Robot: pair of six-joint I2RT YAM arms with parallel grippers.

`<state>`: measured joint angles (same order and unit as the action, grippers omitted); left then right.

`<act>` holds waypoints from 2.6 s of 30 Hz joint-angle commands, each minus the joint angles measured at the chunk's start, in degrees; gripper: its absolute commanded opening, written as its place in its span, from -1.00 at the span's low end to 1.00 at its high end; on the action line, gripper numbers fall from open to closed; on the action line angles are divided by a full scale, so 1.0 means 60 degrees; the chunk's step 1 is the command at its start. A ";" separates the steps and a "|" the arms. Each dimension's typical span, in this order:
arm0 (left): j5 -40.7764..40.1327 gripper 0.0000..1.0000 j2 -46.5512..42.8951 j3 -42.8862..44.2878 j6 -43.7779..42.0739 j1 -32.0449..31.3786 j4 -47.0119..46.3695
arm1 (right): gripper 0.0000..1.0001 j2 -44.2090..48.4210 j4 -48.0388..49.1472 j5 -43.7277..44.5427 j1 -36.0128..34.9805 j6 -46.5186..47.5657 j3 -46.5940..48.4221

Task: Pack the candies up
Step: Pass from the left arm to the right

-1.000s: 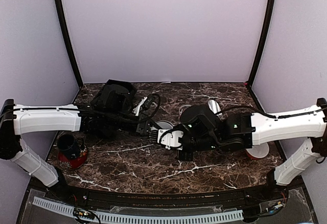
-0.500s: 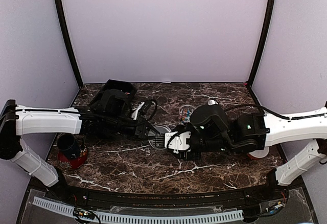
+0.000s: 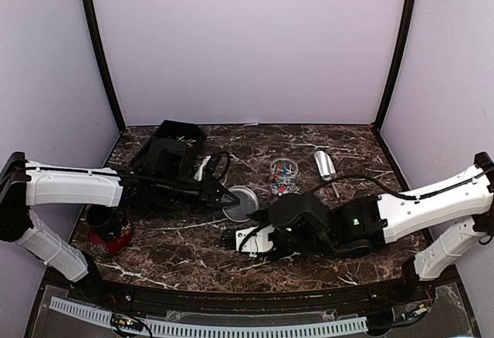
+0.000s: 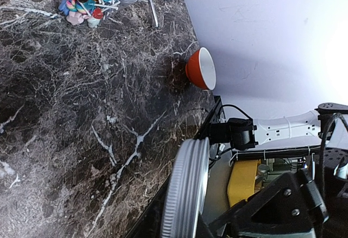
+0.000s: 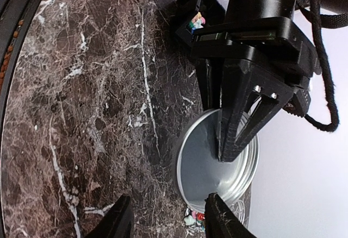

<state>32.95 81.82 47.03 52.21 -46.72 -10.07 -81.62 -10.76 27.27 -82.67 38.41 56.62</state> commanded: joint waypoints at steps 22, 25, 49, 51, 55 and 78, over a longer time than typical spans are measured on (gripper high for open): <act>0.0074 -1.00 -0.0394 -0.0254 0.0368 0.0037 -0.0644 | -0.77 -0.1359 0.2693 0.1290 -0.0097 -0.0078 -0.0090; 0.0089 -1.00 -0.0409 -0.0257 0.0388 0.0038 -0.0673 | -0.78 -0.1379 0.2695 0.1265 -0.0079 -0.0062 -0.0127; -0.0078 -1.00 -0.0384 0.0208 -0.1144 -0.0182 0.0547 | -1.00 -0.0907 0.0492 -0.1543 0.0965 -0.1860 0.0692; -0.0122 -1.00 -0.0380 0.0233 -0.1352 -0.0281 0.0695 | -1.00 -0.0909 0.0032 -0.2038 0.1188 -0.2176 0.0968; -0.0249 -1.00 -0.0365 0.0275 -0.1640 -0.0450 0.0995 | -1.00 -0.1023 -0.0825 -0.3130 0.1608 -0.2721 0.1500; -0.2004 0.66 -0.2774 0.0343 -0.2916 -0.0151 0.1928 | -1.00 -0.0724 -0.2042 -0.4952 0.1975 -0.3835 0.2323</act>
<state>25.08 71.26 48.51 40.01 -48.77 -1.15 -89.06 -22.98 1.63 -71.44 17.87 70.32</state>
